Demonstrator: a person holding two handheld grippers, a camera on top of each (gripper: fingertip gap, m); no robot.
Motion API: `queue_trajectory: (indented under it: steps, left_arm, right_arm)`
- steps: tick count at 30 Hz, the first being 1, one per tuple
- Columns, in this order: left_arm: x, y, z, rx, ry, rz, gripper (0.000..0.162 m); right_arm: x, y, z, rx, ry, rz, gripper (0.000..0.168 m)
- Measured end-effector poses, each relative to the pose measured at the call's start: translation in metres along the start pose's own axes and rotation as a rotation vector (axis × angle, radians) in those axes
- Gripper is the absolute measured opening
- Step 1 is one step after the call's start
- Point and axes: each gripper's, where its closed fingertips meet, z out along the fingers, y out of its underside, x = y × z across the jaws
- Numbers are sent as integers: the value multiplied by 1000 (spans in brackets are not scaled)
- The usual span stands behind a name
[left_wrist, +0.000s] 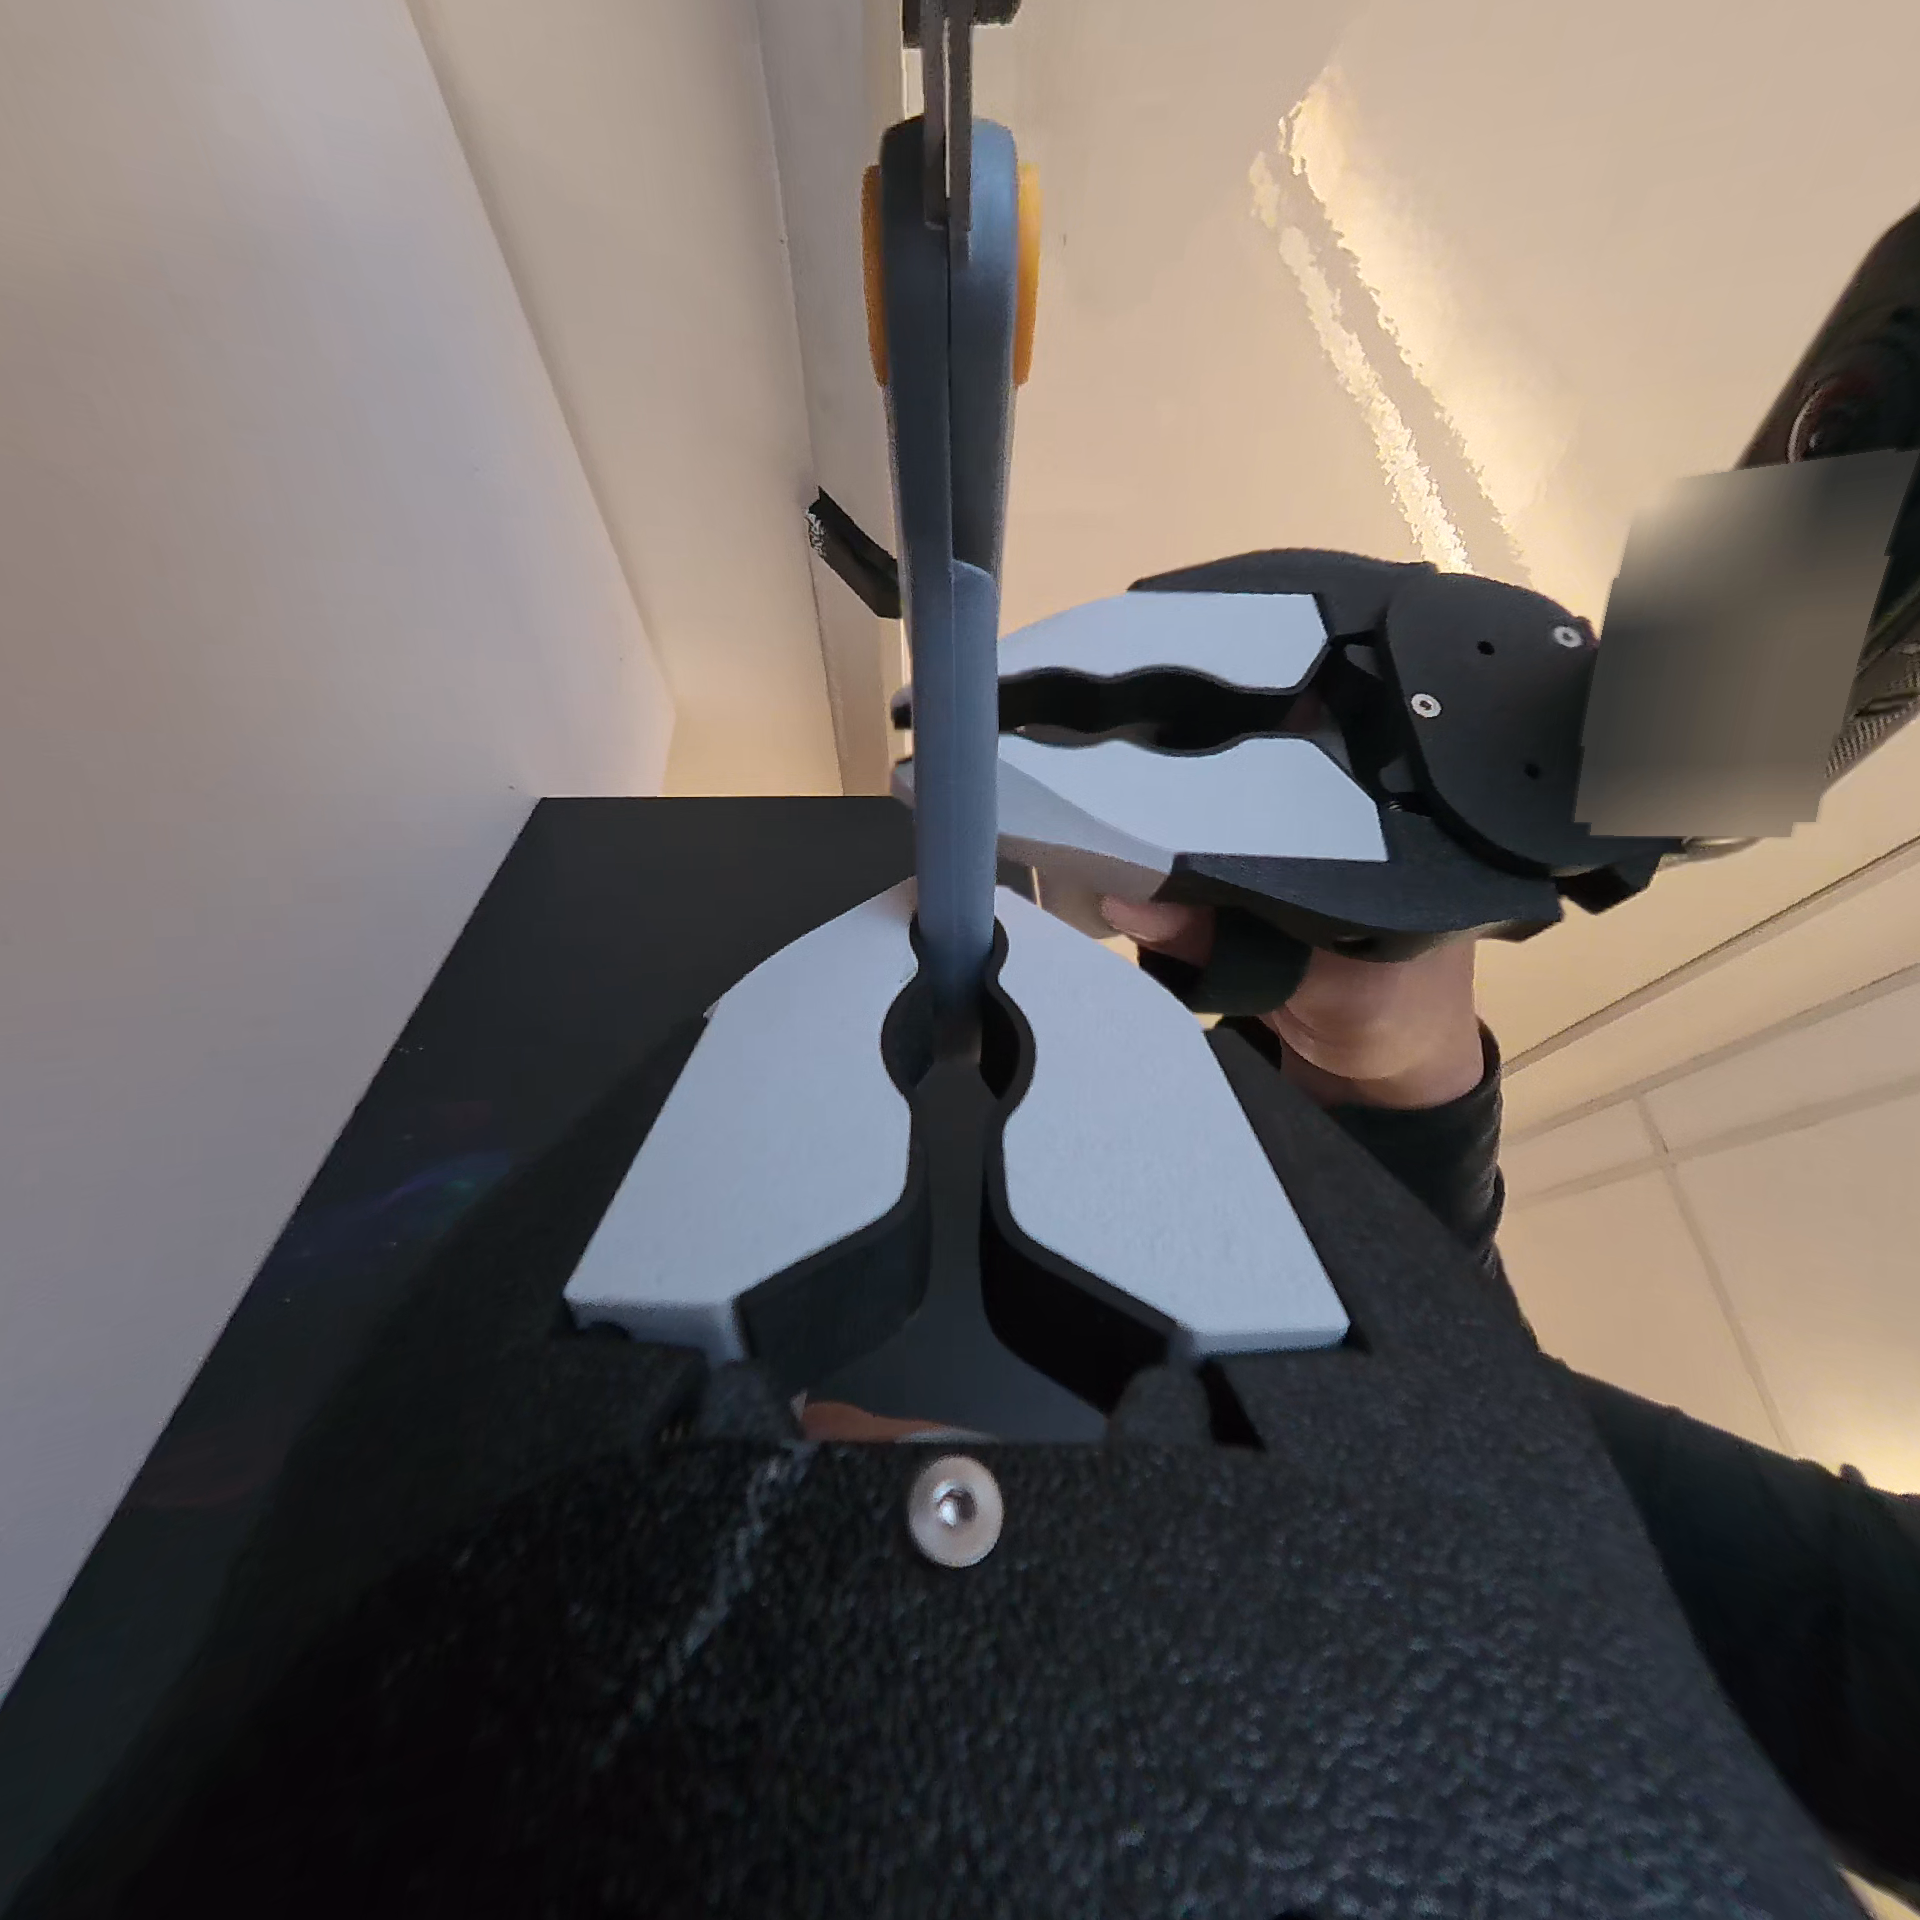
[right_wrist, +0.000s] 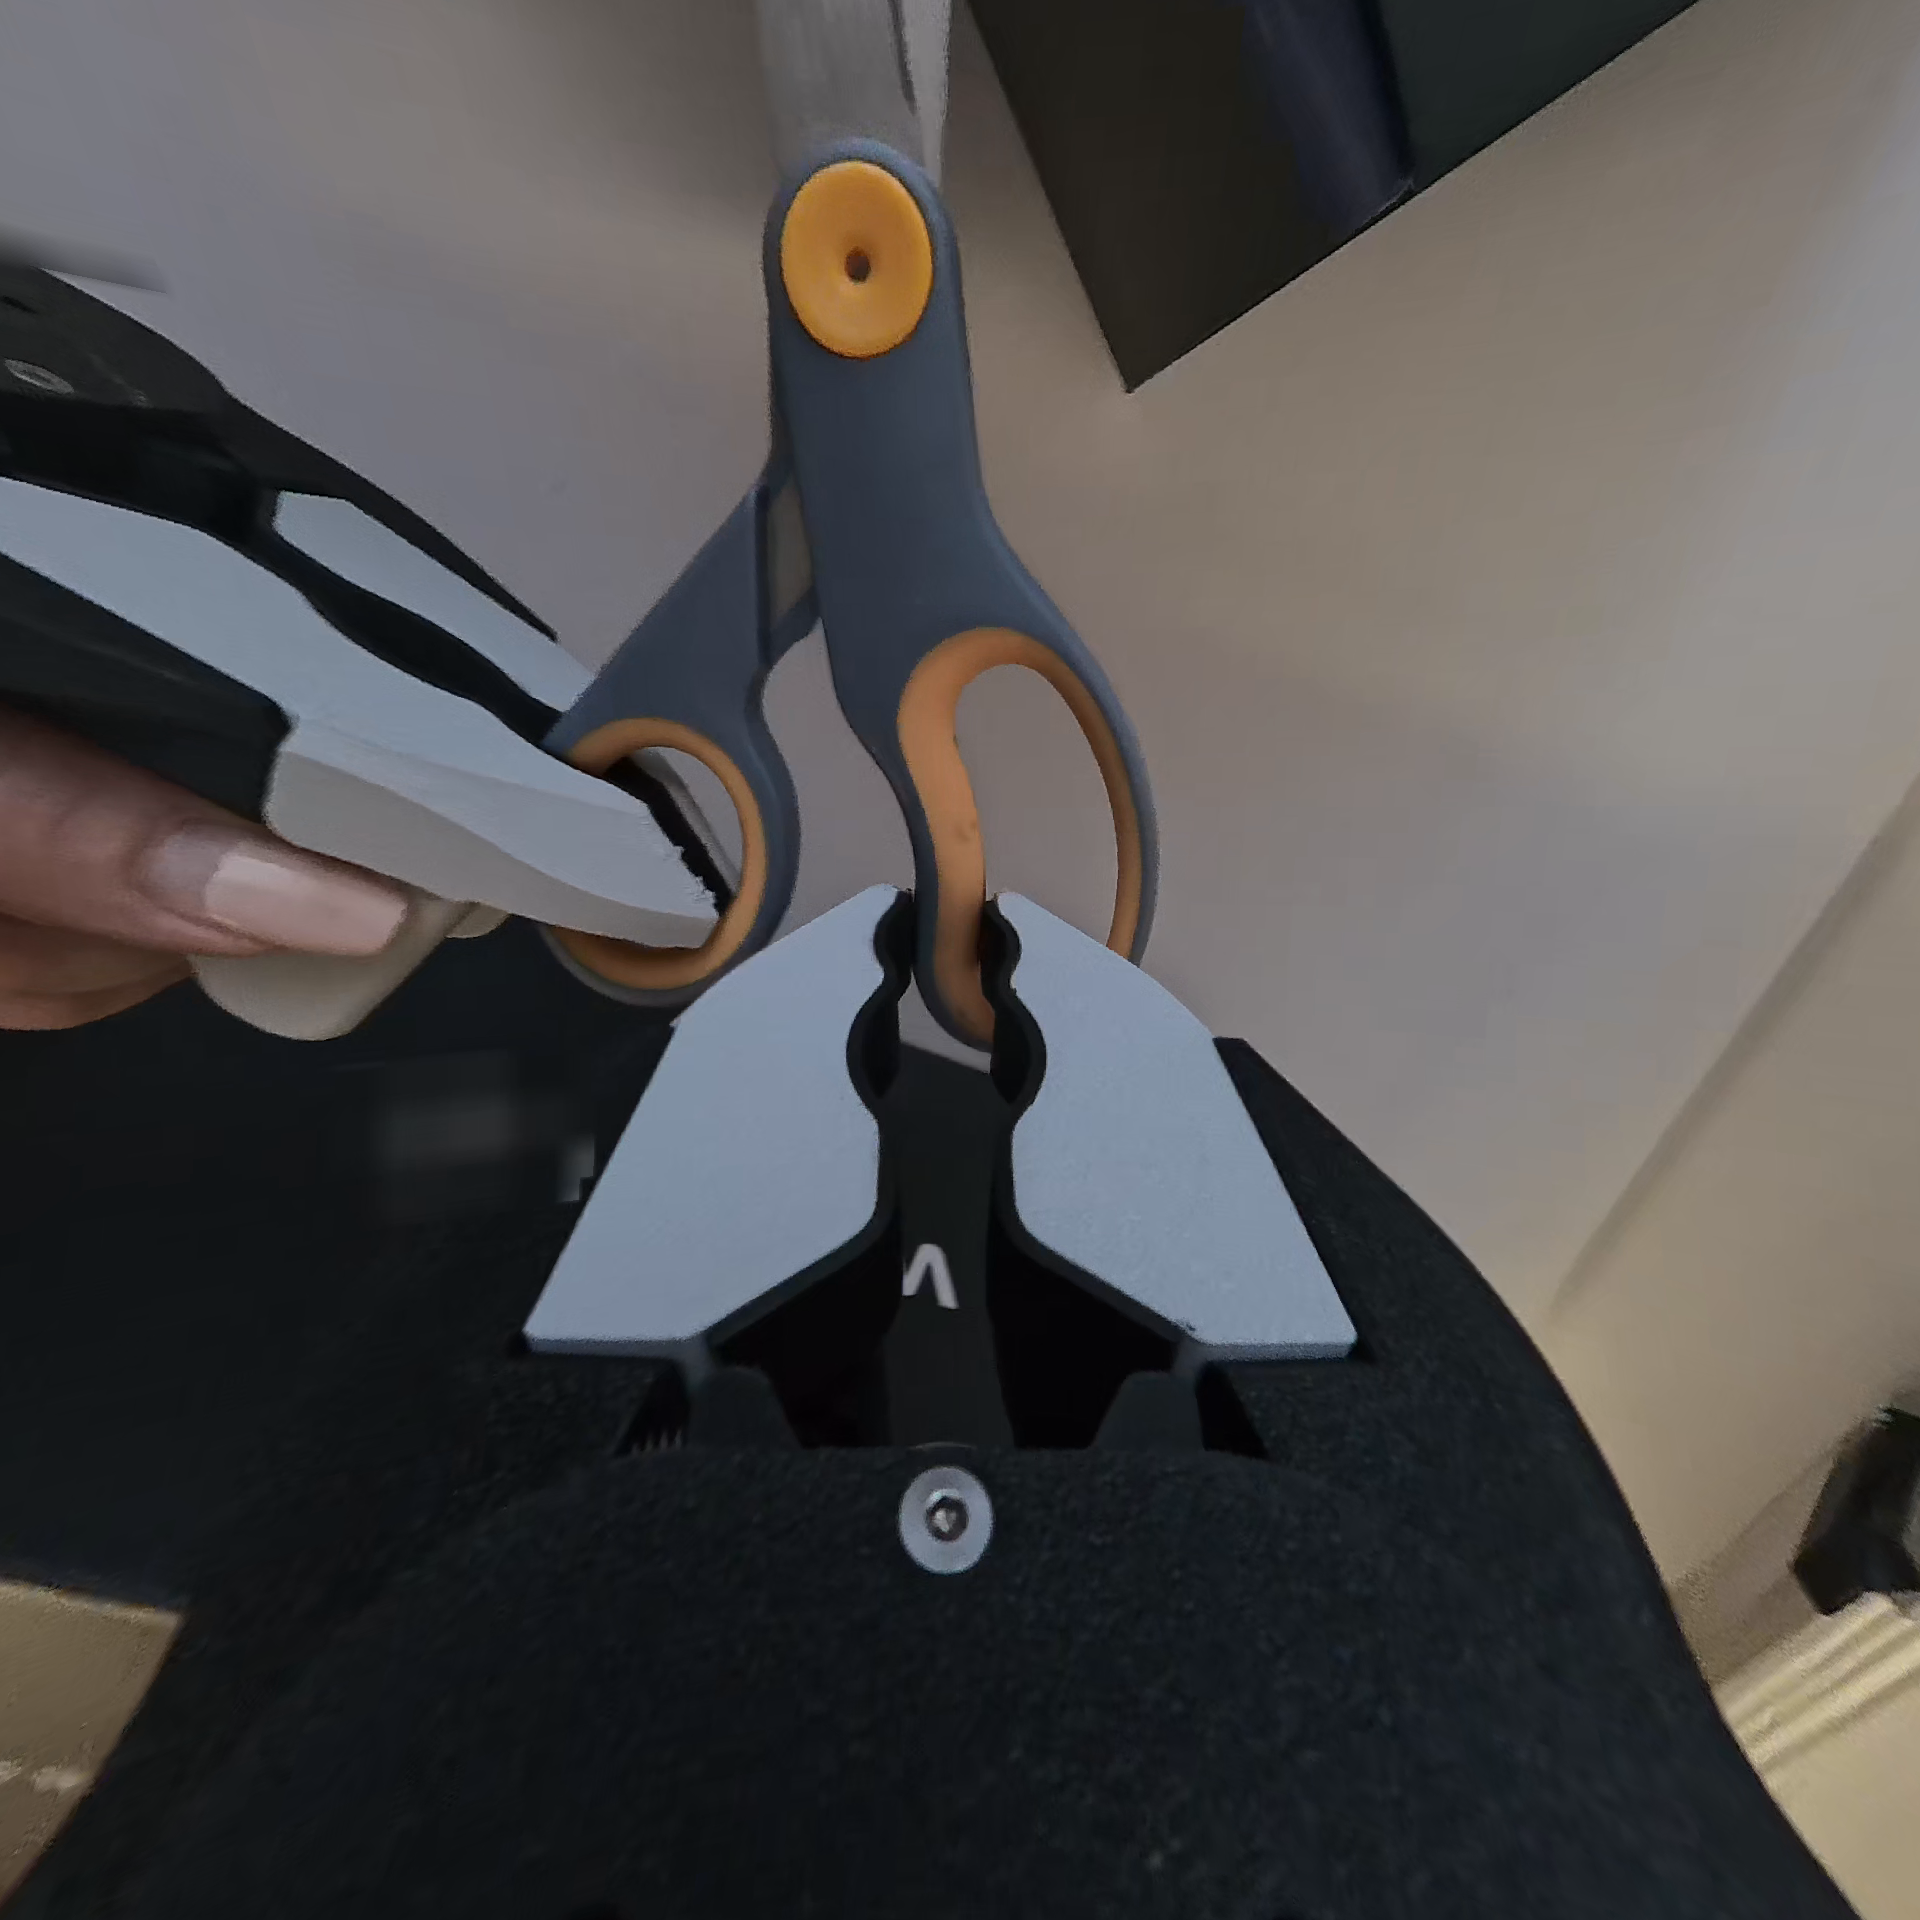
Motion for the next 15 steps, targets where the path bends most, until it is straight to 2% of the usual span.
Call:
queue_trajectory:
  steps: [15]
  left_arm:
    - [0, -1, 1, -7, 5, 9, 3]
  right_arm:
    - [3, -2, 1, 2, 26, 29, 11]
